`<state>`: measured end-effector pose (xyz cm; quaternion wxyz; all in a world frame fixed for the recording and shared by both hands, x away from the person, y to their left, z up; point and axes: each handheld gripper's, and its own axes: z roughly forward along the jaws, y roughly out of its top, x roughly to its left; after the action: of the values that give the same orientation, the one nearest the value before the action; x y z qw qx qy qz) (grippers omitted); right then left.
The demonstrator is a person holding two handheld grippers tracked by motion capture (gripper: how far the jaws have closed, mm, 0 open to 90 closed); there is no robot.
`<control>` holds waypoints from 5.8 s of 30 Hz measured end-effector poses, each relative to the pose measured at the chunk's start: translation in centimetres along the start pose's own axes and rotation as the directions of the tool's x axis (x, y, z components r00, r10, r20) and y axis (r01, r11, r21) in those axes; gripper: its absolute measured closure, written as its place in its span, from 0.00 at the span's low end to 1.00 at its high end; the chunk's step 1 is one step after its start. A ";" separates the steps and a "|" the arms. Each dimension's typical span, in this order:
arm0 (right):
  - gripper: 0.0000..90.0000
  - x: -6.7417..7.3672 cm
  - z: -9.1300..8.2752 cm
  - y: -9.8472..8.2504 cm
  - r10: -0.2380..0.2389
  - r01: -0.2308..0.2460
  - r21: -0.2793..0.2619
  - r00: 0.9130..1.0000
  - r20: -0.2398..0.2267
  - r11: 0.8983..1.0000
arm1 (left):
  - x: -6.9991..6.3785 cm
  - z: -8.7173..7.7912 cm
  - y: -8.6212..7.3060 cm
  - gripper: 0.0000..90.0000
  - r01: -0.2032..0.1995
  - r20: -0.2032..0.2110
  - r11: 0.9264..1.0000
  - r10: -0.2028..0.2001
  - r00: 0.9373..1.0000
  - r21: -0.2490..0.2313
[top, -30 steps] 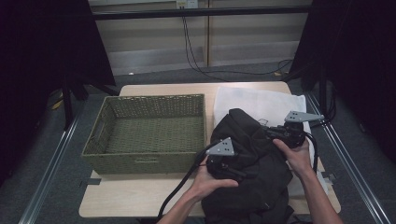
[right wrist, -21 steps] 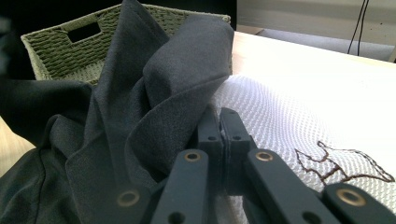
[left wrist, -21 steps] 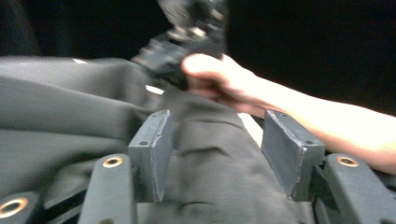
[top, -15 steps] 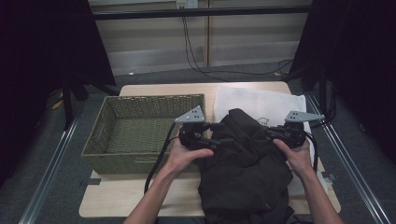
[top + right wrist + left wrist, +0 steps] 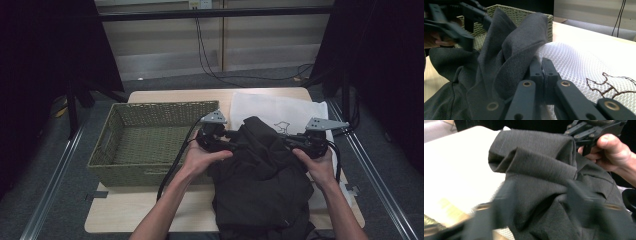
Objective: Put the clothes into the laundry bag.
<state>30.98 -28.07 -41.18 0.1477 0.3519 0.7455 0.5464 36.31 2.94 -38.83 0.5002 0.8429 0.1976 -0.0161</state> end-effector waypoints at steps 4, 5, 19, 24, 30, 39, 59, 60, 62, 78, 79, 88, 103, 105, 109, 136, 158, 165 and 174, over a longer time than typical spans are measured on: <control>0.99 0.3 0.0 0.3 -0.010 0.010 0.001 1.000 0.004 1.000 | -1.1 0.3 0.6 0.84 -0.041 0.027 0.999 0.040 0.999 0.017; 0.99 0.4 0.0 0.6 -0.012 0.012 0.004 1.000 0.003 1.000 | -1.4 0.4 0.8 0.84 -0.040 0.039 0.999 0.040 0.998 0.008; 0.99 0.7 -0.7 1.0 -0.023 0.023 -0.002 1.000 -0.001 1.000 | -6.6 7.3 0.8 0.60 -0.082 0.047 0.997 0.082 0.996 0.004; 0.99 0.8 -1.0 0.9 -0.025 0.025 0.002 1.000 0.002 1.000 | -6.0 10.6 -1.7 0.62 -0.064 0.000 0.996 0.064 0.998 0.068; 0.99 1.6 -1.1 1.2 -0.034 0.034 0.013 0.999 -0.009 0.999 | -5.6 12.9 -3.7 0.64 -0.071 -0.066 0.990 0.079 0.995 0.123; 0.99 2.3 -2.0 -1.7 -0.009 0.010 0.072 1.000 -0.004 0.997 | -4.9 11.4 -4.3 0.52 0.011 0.054 1.000 -0.011 0.998 -0.007; 0.99 1.1 -0.9 -3.8 0.036 -0.036 0.111 0.999 0.001 0.993 | -9.3 5.7 -5.5 0.51 -0.134 0.176 0.985 0.152 0.973 -0.110; 0.99 1.1 -0.8 -3.9 0.036 -0.036 0.109 0.999 -0.001 0.993 | -9.2 6.2 -6.2 0.49 -0.122 0.199 0.988 0.138 0.970 -0.090; 0.99 1.1 -0.8 -3.9 0.032 -0.032 0.115 0.999 0.002 0.993 | -9.2 7.1 -7.4 0.48 -0.152 0.194 0.987 0.160 0.968 -0.053; 0.99 1.1 -0.3 -4.1 0.030 -0.029 0.135 1.000 0.001 0.990 | -9.9 7.7 -10.0 0.08 -0.209 0.236 0.976 0.188 0.953 0.067; 0.99 1.1 -0.3 -4.1 0.029 -0.029 0.136 1.000 0.001 0.990 | -9.9 7.9 -10.4 0.07 -0.207 0.231 0.976 0.188 0.955 0.062; 0.99 1.1 -0.3 -4.0 0.034 -0.033 0.141 0.999 -0.004 0.989 | -10.5 8.8 -10.8 0.41 -0.323 0.127 0.932 0.305 0.944 0.163; 0.99 3.6 -1.7 -0.6 -0.010 0.014 0.103 0.999 -0.038 0.995 | -8.3 7.7 -6.6 0.85 -0.160 -0.004 0.987 0.160 0.987 0.032; 0.99 4.3 -1.9 -0.3 -0.017 0.021 0.097 0.999 -0.046 0.995 | -8.1 7.7 -6.1 0.85 -0.137 -0.006 0.990 0.137 0.991 0.019; 0.99 5.0 -2.5 -0.4 0.000 0.006 0.085 0.998 -0.061 0.996 | -7.7 8.0 -5.4 0.85 -0.097 -0.036 0.995 0.097 0.995 0.003; 0.84 -0.7 -6.2 -6.0 0.029 -0.043 0.139 0.994 0.103 0.989 | -6.4 10.9 -7.9 0.78 -0.103 -0.025 0.992 0.105 0.994 0.078; 0.98 1.8 -6.0 -7.7 0.072 -0.074 0.140 0.997 0.020 0.987 | -8.3 6.3 -7.3 0.47 -0.129 0.027 0.991 0.130 0.991 -0.039; 0.98 1.7 -5.6 -7.8 0.071 -0.073 0.154 0.997 0.024 0.985 | -10.3 3.2 -9.3 0.41 -0.240 0.084 0.971 0.240 0.967 -0.011; 0.98 1.5 -4.9 -7.9 0.077 -0.081 0.173 0.997 0.028 0.982 | -11.1 5.2 -12.3 0.25 -0.295 0.189 0.948 0.269 0.944 0.122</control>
<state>24.05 -31.72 -46.42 0.1025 0.3985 0.7743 0.4807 22.66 0.20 -49.27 0.4483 0.8929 0.0295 -0.0307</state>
